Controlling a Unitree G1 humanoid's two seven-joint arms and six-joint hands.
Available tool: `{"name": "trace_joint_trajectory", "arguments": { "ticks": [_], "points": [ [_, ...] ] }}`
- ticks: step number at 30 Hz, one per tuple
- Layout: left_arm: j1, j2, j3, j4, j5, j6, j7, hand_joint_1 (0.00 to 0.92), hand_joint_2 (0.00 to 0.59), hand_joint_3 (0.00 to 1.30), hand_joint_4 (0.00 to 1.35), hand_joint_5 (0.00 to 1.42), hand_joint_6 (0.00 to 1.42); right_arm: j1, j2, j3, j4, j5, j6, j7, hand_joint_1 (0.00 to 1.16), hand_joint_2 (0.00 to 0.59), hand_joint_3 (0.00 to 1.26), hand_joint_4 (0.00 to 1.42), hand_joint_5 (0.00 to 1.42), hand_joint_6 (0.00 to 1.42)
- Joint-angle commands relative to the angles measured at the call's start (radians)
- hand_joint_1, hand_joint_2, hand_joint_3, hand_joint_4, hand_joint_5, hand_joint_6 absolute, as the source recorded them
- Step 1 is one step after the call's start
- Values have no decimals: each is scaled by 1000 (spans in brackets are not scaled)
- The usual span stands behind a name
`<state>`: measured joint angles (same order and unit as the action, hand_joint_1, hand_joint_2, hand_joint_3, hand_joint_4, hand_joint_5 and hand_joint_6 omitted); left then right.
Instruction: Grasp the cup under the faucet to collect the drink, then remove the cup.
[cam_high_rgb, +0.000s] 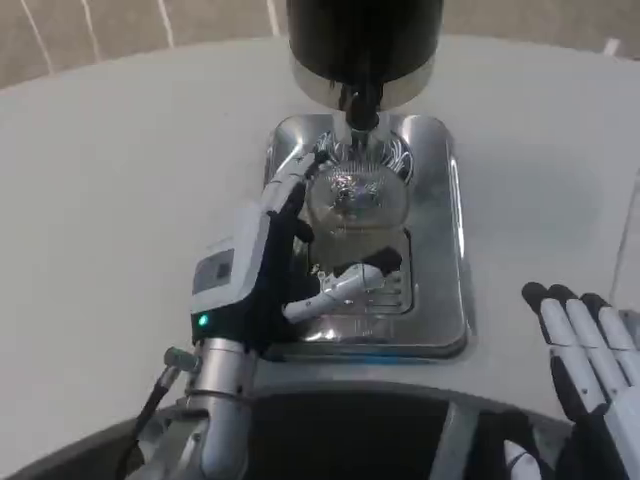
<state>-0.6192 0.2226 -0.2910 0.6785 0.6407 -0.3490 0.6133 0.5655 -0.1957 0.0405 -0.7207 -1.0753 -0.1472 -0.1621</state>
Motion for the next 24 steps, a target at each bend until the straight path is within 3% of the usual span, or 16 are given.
{"name": "trace_joint_trajectory", "arguments": {
  "ticks": [1, 7, 14, 17, 19, 24],
  "points": [
    [69, 71, -5, -138, 50, 37, -38, 87, 1, 40, 8, 428, 445, -18, 1, 0, 7, 35, 0, 13, 202, 586, 0, 0, 0, 0],
    [192, 132, 52, -367, 50, 130, -110, 4, 0, 0, 0, 358, 322, -80, 10, 12, 35, 65, 17, 35, 199, 586, 0, 0, 0, 0],
    [318, 156, 126, -569, 46, 222, -192, 0, 0, 0, 0, 241, 236, -155, 19, 19, 45, 133, 48, 89, 168, 586, 0, 0, 0, 0],
    [386, 172, 137, -660, 74, 257, -228, 0, 0, 0, 0, 183, 173, -182, 40, 26, 24, 165, 75, 123, 157, 586, 0, 0, 0, 0],
    [441, 184, 144, -733, 101, 289, -258, 0, 30, 0, 0, 162, 146, -216, 63, 35, -2, 190, 100, 149, 153, 586, 0, 0, 0, 0],
    [597, 157, 185, -888, 128, 392, -319, 0, 87, 0, 0, 164, 106, -331, 121, 71, -56, 241, 174, 228, 106, 586, 0, 0, 0, 0]
  ]
}}
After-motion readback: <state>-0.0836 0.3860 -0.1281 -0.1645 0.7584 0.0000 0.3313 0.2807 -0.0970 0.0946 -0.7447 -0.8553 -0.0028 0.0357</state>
